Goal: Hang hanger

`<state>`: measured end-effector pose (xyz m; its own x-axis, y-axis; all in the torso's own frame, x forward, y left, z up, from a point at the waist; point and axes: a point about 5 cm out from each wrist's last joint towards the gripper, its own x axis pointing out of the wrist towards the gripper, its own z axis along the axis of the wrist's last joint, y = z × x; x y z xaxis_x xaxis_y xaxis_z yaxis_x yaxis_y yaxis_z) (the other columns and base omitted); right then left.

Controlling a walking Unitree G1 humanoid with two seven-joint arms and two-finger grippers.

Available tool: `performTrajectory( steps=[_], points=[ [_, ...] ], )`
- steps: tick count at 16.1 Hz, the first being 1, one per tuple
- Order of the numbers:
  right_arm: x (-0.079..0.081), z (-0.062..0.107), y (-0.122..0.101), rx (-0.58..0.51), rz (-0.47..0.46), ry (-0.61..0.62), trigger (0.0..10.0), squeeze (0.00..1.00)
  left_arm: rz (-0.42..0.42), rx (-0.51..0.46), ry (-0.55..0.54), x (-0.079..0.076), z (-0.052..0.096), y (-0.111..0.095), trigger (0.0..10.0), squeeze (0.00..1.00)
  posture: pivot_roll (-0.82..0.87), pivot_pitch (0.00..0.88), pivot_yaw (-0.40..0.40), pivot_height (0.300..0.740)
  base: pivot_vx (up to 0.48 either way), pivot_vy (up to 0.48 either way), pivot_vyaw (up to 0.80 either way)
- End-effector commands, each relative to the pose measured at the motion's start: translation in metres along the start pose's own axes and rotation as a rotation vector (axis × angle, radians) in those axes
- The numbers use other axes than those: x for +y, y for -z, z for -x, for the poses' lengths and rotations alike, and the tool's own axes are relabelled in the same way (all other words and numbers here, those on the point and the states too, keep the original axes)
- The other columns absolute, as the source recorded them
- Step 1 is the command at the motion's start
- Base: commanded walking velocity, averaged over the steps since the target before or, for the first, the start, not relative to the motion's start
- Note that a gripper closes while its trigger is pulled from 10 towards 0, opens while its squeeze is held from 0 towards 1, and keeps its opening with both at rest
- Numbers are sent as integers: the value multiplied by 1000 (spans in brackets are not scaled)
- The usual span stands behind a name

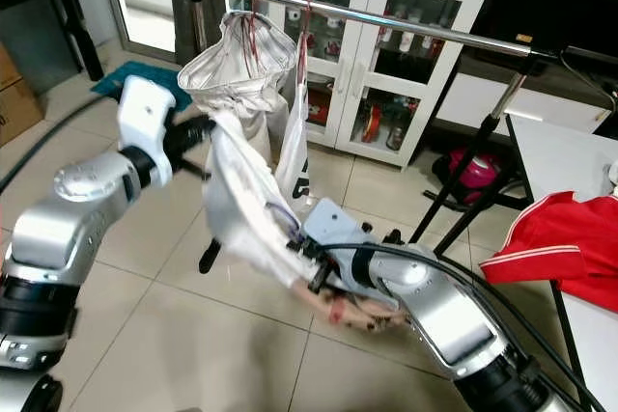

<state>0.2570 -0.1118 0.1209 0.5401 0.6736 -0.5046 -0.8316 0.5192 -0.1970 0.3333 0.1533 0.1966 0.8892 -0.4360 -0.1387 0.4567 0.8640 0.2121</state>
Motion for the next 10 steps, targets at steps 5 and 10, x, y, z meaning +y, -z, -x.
performTrajectory(
  steps=[5, 10],
  points=[
    [-21, 17, 24, 234, 37, 93, 0, 0, -120, -6, 13, 5, -2, -11, 0, 0, -51, 0, -68, 740, 0, 0, 0],
    [-28, 16, 32, 313, 24, 158, 0, 0, -142, -55, 55, -2, -6, -27, 0, 0, -58, 0, -60, 740, 0, 0, 0]
  ],
)
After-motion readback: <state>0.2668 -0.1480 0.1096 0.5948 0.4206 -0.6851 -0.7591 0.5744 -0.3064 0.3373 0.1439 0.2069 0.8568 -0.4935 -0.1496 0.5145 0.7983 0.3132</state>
